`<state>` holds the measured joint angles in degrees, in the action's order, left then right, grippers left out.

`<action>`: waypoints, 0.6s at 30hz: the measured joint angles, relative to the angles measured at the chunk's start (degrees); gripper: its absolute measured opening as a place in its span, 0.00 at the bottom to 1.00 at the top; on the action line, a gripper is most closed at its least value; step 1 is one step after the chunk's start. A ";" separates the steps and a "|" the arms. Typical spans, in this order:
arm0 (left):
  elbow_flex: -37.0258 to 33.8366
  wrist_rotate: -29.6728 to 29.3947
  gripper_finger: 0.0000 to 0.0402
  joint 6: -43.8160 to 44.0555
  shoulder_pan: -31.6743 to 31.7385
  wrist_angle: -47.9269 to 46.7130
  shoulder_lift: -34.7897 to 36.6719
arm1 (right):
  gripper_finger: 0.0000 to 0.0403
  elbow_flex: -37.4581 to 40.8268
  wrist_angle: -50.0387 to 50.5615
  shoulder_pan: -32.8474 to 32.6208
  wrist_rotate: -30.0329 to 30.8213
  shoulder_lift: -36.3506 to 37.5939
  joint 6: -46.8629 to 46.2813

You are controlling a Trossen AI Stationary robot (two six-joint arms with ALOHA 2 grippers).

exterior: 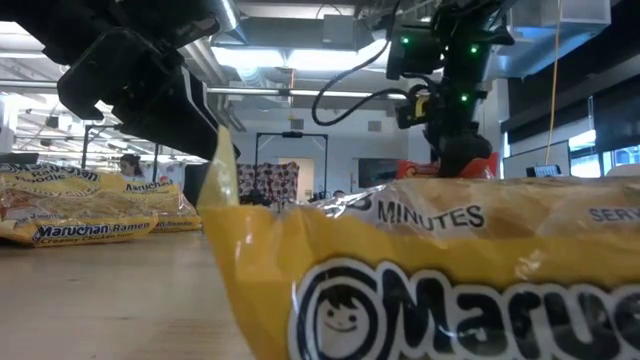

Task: Sort Maruchan noodles
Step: Put the orange noodle pack into the top white bin, then put the yellow noodle pack into the middle white bin

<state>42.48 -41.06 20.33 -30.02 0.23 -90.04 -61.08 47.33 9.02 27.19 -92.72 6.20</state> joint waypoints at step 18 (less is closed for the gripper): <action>0.00 0.02 0.52 -1.41 0.00 0.47 0.00 | 0.68 3.03 3.09 -8.33 -1.75 7.37 -11.91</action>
<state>42.48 -41.04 18.92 -30.02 0.70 -90.04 -58.05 50.42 0.69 25.44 -85.35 -5.71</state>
